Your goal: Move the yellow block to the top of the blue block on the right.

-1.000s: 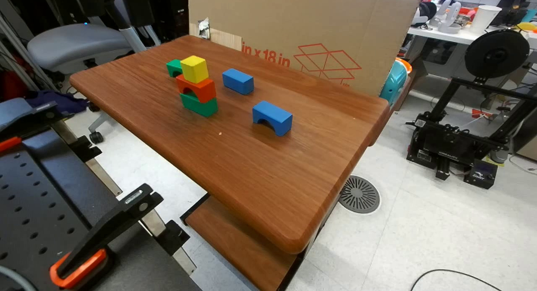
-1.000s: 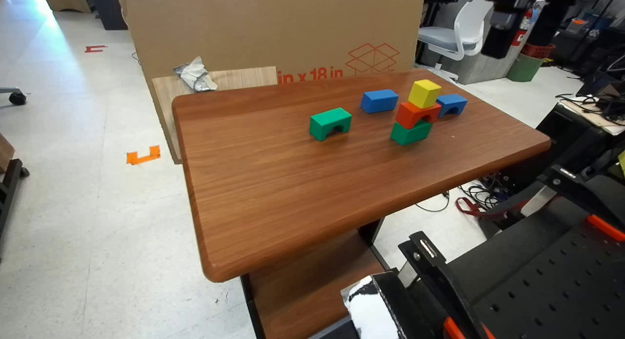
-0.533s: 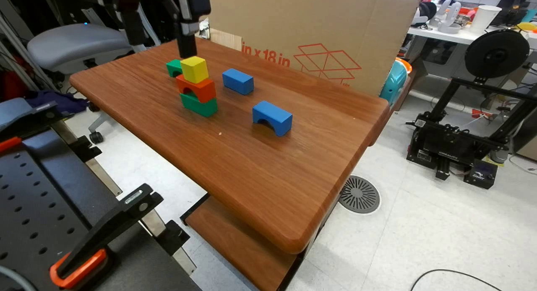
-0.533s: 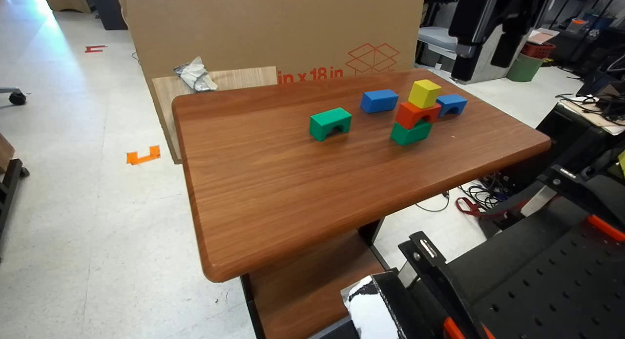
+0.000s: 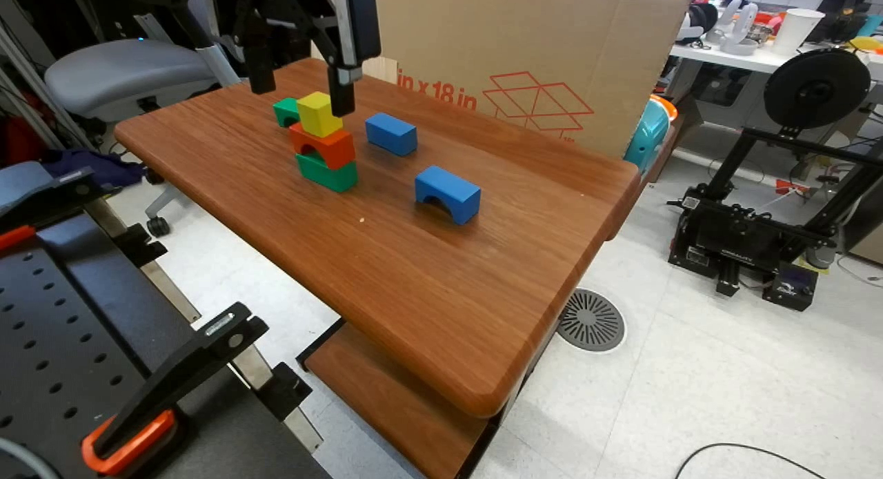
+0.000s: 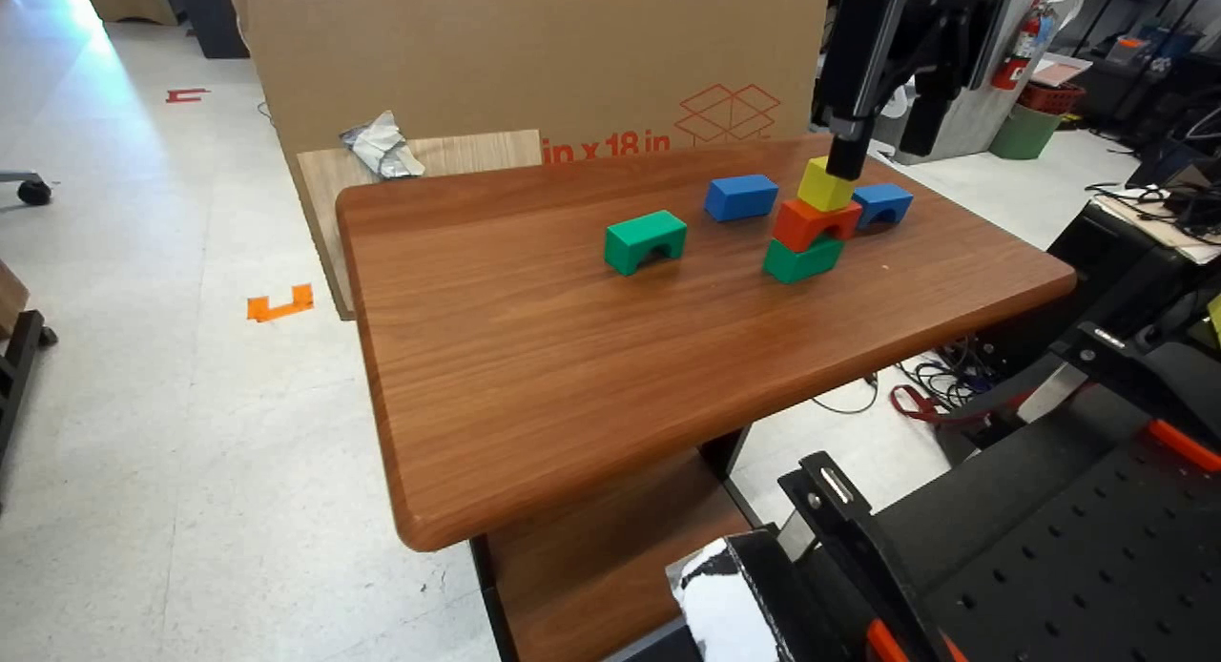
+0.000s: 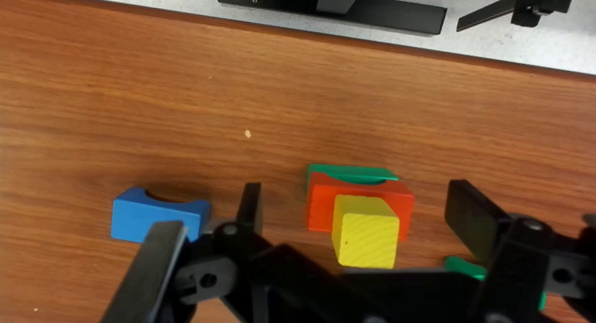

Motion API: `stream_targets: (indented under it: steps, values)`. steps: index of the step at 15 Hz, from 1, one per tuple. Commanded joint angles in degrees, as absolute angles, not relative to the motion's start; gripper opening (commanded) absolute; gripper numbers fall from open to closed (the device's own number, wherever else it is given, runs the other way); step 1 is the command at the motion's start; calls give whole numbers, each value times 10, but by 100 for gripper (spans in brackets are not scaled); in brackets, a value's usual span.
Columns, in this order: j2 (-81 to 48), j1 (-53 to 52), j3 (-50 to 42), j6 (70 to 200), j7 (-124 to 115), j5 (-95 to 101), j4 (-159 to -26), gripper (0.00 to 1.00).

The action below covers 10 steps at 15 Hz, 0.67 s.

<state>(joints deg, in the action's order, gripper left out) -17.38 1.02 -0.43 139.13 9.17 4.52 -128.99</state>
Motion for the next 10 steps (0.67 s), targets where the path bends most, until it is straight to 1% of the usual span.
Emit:
stream_targets:
  steps: [1,2,3,4,6,9,10]
  values:
    - [-205,8,0,1396,85,46,-1258,100]
    - [-211,6,-1,1398,80,50,-1253,100]
    - [-216,5,-1,1399,77,52,-1249,96]
    - [-220,4,-1,1397,76,51,-1245,74]
    - [-228,3,-1,1398,74,52,-1238,69]
    - [-235,0,-2,1397,68,55,-1229,44]
    - [-237,-1,-3,1398,66,57,-1228,37]
